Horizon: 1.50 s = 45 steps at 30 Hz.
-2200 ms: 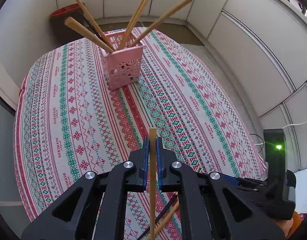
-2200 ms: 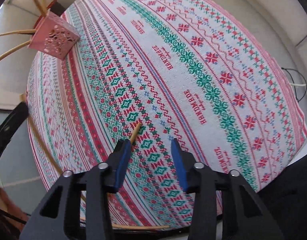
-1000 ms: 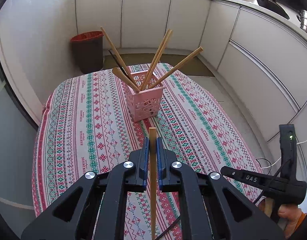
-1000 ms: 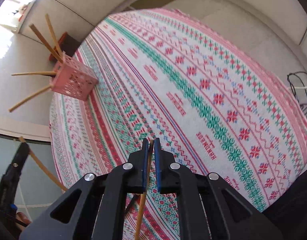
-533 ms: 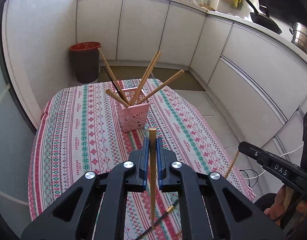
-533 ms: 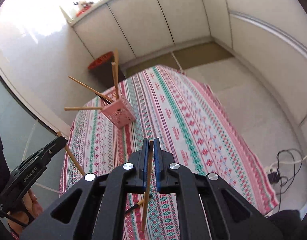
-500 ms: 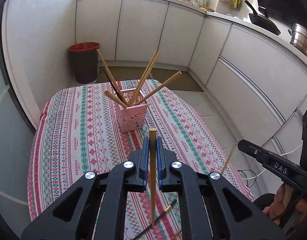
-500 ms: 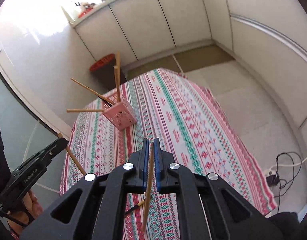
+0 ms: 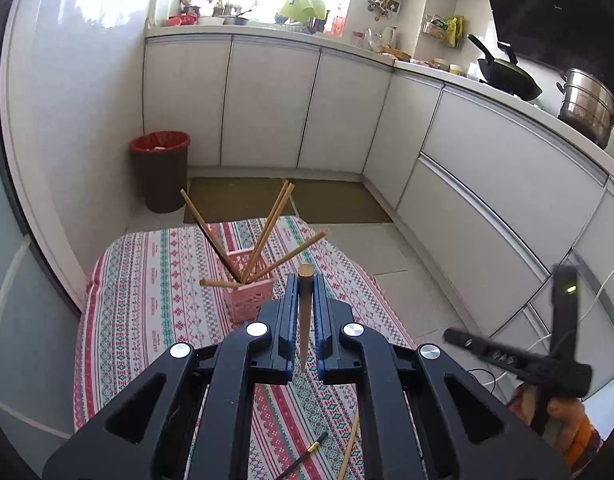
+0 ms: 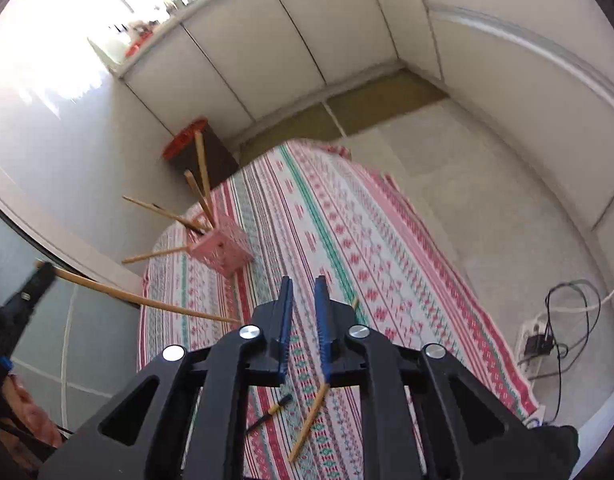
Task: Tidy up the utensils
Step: 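Lift both chopsticks over the pink basket and lower them in, then open both tools to release the chopsticks into the basket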
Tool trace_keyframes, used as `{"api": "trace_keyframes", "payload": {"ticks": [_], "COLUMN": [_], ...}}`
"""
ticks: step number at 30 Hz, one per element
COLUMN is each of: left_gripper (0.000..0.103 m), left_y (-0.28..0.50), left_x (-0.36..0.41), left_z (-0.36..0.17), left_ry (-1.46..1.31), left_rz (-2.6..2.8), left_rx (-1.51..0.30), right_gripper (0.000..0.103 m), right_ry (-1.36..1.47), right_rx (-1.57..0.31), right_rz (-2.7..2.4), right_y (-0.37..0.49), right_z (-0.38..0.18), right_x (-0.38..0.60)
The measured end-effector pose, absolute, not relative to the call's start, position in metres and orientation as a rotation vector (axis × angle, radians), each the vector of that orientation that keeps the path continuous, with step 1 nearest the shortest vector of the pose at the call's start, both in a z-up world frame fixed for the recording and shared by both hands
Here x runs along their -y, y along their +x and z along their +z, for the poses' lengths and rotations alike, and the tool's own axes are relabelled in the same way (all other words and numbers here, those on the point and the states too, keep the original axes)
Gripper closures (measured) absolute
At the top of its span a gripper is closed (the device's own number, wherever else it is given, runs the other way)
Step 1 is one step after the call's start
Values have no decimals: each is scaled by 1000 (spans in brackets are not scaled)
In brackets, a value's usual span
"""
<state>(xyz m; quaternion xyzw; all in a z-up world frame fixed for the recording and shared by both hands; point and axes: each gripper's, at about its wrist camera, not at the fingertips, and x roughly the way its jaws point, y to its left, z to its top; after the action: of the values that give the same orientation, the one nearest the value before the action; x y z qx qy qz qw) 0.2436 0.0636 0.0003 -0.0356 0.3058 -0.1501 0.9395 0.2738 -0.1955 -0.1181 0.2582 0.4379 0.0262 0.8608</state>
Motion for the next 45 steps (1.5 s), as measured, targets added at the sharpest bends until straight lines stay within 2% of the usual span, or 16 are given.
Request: {"api": "trace_keyframes", "payload": {"ticks": [1,2,8,13,16,18,19,25,32,37,40,45], "left_gripper": [96,96,96,96,96,96,96,96,95,91,86,70], "left_y": [244,244,240,249,260,272,276,321,374,370,358,330], "left_x": [-64,-64,-67,-69,-70,-70,-70,-70,-76,-101,-118,-139], "left_z": [6,10,30,59,78,87,89,79,29,12,19,25], "left_ry": [-74,-74,-55,-44,-34,-35,-34,-46,-91,-161,-212,-307], "left_rz": [-310,-312,-314,-298,-277,-256,-242,-148,-76,-50,-35,-26], "left_rx": [-613,-605,-564,-498,-449,-419,-407,-397,-505,-533,-519,-492], "right_gripper": [65,60,60,60,64,89,96,97,97,97,97,97], "right_ry": [581,611,642,633,626,579,574,618,620,569,540,513], "right_rx": [-987,-1055,-1264,-1325,-1327,-1317,-1301,-1246,-1138,-977,-877,-719], "right_rz": [53,48,-14,-23,-23,-34,-46,-25,2,50,85,148], "right_y": [283,294,336,355,359,360,359,356,336,324,321,321], "right_z": [-134,-153,-238,-266,-278,-279,-279,-278,-247,-183,-140,-74], "right_x": [199,201,188,164,154,148,148,158,180,184,178,156]}}
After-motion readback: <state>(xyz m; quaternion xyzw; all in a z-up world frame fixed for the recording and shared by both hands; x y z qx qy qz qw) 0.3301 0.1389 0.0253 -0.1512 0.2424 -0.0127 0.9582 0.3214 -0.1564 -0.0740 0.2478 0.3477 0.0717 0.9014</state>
